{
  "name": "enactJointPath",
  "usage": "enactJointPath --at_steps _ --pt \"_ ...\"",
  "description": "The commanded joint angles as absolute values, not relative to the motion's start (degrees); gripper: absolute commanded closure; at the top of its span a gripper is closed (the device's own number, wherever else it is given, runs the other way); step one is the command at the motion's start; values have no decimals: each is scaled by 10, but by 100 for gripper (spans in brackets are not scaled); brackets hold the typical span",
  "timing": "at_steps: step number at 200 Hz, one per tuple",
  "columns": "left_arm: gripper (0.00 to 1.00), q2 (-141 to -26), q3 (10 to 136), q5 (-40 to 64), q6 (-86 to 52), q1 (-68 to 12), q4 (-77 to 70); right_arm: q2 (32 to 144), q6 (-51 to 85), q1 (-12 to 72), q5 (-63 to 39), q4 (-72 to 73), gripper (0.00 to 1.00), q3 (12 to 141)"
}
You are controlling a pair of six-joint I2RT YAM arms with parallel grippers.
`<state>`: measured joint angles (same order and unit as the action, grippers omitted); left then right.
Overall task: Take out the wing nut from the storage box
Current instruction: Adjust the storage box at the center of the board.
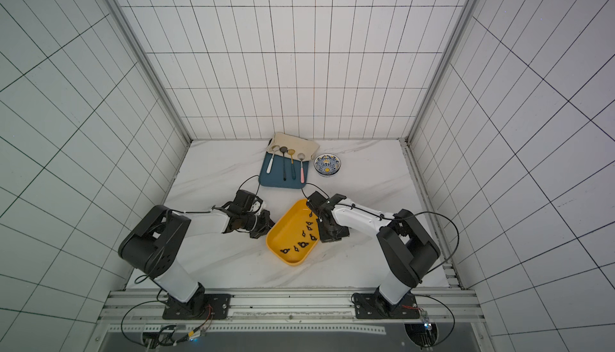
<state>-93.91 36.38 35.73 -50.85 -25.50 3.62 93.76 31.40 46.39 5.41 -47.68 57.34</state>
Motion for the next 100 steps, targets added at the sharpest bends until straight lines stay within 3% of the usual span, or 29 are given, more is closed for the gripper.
enactJointPath --at_steps 1,100 --pt "100 -912 332 316 -528 -271 51 952 289 456 62 -476 100 616" --pt "100 -810 249 281 -574 -284 80 1020 260 458 20 -457 100 714"
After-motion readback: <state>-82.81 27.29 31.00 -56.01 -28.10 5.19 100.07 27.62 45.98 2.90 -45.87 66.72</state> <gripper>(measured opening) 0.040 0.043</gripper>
